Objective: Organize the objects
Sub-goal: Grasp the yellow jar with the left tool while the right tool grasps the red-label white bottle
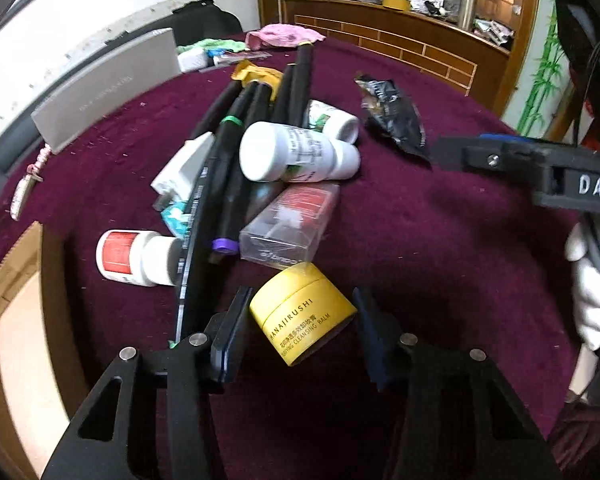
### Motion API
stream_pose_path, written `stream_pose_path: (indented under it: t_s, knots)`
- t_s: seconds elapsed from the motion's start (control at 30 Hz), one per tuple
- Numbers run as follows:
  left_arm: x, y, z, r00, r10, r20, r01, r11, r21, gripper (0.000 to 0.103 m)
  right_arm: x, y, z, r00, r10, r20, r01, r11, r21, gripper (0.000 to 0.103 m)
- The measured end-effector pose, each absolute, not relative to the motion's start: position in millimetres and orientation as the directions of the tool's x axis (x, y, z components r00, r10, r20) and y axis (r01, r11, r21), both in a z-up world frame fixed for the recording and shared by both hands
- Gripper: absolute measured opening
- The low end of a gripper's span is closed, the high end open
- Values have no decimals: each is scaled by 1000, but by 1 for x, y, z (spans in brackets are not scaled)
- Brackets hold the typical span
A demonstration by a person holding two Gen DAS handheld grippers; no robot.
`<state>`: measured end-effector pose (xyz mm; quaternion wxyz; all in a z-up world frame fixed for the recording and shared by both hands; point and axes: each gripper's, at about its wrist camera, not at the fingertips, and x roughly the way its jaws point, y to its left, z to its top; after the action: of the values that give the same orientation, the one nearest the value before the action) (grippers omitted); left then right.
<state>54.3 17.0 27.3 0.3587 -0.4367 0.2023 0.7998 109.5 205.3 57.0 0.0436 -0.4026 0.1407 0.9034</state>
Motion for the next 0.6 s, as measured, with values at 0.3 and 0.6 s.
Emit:
stream_pose_path:
  t_s: [0.3, 0.6]
  knots:
    - [70, -7, 49, -399, 506, -765, -683, -720, -120, 44, 111, 197, 64, -671, -62, -739, -160, -961, 226, 90]
    - [98, -98, 97, -537, 564, -627, -576, -789, -215, 44, 95, 153, 78, -626, -307, -717, 37, -930, 367, 90]
